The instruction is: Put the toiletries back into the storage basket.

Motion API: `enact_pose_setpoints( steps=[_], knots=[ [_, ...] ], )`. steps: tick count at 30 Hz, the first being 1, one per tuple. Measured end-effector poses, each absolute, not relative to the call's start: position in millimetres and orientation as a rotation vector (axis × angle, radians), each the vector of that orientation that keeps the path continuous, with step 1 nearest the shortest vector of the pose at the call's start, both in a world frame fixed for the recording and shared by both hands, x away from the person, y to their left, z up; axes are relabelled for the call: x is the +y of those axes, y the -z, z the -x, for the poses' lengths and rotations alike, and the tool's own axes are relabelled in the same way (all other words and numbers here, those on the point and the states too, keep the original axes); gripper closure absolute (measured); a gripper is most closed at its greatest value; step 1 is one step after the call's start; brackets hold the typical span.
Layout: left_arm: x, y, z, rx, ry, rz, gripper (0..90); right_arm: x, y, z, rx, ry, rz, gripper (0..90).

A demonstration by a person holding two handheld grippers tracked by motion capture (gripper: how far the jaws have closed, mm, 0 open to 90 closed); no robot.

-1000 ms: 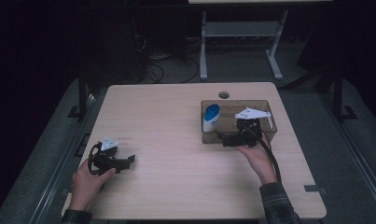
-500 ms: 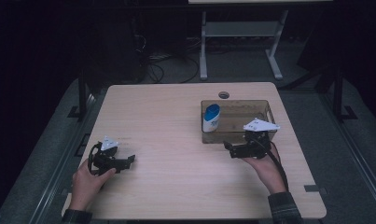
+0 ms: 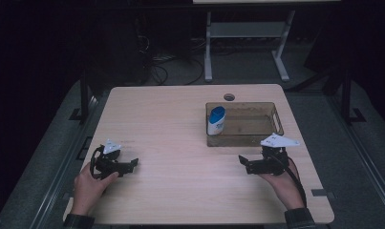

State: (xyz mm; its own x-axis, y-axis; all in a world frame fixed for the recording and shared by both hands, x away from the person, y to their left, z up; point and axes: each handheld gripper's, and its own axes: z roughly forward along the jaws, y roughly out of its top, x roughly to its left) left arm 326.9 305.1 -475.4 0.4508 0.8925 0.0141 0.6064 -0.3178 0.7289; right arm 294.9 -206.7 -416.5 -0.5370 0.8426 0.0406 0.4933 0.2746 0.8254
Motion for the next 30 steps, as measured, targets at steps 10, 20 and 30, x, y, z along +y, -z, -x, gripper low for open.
enact_pose_setpoints(
  steps=[10,20,30],
  knots=[
    [305,475,-327,1.249,-0.557,-2.044,13.1,-224,429,-281,2.142,-1.127,-1.254,0.0],
    [305,475,-327,1.249,-0.557,-2.043,13.0,-243,442,-269,2.138,-1.08,-1.303,0.0],
    [305,475,-327,1.248,-0.557,-2.044,13.0,-260,458,-258,2.148,-1.02,-1.364,0.0]
  ],
)
